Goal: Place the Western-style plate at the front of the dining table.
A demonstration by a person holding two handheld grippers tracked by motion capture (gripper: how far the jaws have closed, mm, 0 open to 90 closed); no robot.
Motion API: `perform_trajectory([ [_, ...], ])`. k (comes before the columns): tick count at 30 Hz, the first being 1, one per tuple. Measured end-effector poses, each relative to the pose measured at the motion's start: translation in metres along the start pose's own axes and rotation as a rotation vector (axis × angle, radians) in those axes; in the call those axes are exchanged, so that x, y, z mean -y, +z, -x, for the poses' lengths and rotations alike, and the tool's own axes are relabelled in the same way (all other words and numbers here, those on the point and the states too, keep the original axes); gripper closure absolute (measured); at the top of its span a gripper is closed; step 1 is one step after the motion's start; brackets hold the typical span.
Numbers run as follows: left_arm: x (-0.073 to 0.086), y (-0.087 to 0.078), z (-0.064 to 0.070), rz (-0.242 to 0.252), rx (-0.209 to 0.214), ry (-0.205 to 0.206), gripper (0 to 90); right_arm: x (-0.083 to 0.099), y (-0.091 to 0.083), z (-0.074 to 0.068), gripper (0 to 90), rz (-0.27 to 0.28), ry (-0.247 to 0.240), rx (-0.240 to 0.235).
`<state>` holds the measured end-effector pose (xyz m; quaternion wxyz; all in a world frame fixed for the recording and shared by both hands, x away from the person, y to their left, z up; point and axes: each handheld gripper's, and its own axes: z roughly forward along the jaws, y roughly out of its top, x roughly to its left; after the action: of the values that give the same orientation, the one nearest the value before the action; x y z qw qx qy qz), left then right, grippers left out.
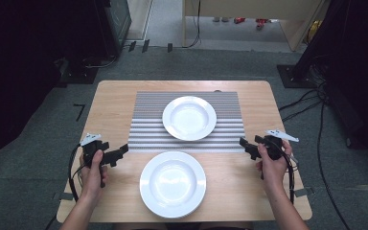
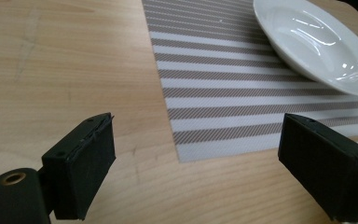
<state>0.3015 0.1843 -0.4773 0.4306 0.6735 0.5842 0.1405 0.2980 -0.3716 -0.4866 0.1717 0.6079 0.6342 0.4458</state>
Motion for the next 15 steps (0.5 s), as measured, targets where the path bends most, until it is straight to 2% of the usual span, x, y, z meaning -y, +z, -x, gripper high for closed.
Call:
perform_trajectory([
  [8,0.019,-0.016,-0.015,-0.003,-0.04,-0.002,11.2,0.016,-0.023,0.016,24.9,0.026,0.024,0.004],
  [15,0.035,-0.028,-0.025,-0.009,-0.074,0.011,11.2,0.033,-0.047,0.032,24.7,0.029,0.04,0.034],
])
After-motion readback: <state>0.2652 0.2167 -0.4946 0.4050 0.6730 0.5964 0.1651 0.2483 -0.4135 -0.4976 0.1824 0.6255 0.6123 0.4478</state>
